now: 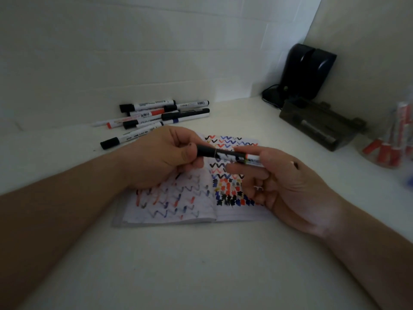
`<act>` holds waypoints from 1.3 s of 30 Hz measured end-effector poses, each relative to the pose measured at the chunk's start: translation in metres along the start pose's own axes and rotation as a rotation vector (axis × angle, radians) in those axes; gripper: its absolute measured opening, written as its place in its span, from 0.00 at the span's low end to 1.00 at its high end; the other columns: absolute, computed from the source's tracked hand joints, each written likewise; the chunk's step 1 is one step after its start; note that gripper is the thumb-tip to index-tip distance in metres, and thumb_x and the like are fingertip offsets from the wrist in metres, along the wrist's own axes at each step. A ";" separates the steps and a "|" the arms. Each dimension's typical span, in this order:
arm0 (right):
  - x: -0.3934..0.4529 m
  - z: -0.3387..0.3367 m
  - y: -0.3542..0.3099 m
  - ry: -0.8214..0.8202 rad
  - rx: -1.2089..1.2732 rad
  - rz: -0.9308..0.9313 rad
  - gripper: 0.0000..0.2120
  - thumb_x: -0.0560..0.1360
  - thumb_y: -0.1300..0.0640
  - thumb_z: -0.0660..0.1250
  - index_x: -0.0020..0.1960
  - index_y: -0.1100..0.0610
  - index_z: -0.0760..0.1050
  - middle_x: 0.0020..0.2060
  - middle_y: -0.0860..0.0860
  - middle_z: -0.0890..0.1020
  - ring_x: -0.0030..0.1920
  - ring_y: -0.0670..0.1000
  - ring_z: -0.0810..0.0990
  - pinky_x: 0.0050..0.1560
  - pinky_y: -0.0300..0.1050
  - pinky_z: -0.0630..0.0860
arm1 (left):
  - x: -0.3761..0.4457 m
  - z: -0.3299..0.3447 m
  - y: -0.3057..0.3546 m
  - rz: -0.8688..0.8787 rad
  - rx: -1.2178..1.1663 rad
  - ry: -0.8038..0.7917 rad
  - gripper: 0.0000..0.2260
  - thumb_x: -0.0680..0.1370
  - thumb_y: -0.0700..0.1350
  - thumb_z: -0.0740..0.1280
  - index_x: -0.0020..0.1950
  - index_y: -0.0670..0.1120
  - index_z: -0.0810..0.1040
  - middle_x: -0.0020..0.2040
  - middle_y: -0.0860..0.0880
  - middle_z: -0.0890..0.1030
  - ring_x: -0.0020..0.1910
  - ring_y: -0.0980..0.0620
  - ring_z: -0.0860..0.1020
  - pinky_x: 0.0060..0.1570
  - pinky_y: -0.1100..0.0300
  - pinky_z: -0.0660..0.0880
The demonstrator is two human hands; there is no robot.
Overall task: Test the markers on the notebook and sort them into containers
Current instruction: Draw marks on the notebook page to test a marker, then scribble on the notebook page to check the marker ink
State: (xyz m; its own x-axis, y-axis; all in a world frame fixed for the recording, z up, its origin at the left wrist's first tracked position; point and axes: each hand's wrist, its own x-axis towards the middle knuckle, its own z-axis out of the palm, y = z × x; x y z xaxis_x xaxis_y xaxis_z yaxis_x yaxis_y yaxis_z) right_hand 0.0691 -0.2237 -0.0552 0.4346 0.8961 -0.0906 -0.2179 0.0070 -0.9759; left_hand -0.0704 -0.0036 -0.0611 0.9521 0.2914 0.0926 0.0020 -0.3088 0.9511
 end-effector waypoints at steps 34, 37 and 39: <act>-0.430 -0.181 0.281 0.551 -0.986 0.583 0.11 0.79 0.46 0.68 0.60 0.40 0.81 0.56 0.40 0.84 0.53 0.40 0.81 0.50 0.37 0.77 | -0.093 0.519 -0.062 0.103 0.981 -1.040 0.10 0.83 0.48 0.63 0.63 0.51 0.80 0.55 0.48 0.81 0.50 0.45 0.79 0.51 0.45 0.81; -0.421 -0.196 0.296 0.660 -1.062 0.504 0.22 0.78 0.44 0.70 0.71 0.45 0.75 0.64 0.40 0.80 0.61 0.45 0.79 0.56 0.38 0.73 | -0.094 0.514 -0.045 0.190 0.919 -0.855 0.12 0.83 0.49 0.62 0.66 0.52 0.78 0.62 0.51 0.77 0.61 0.47 0.76 0.60 0.49 0.78; -0.418 -0.205 0.285 0.761 -1.165 0.436 0.24 0.76 0.41 0.70 0.71 0.44 0.75 0.63 0.39 0.78 0.62 0.49 0.79 0.61 0.42 0.73 | -0.096 0.492 -0.008 0.279 0.761 -0.833 0.14 0.84 0.51 0.62 0.69 0.55 0.76 0.66 0.55 0.76 0.64 0.55 0.73 0.64 0.56 0.73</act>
State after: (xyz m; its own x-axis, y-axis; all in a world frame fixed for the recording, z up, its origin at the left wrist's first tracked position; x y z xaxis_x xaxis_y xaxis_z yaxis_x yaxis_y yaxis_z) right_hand 0.0040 -0.6872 -0.3364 0.9494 0.2832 -0.1356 0.2051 -0.8864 -0.4151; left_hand -0.0109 -0.4744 -0.2229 0.8542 -0.4710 -0.2202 -0.3258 -0.8150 0.4792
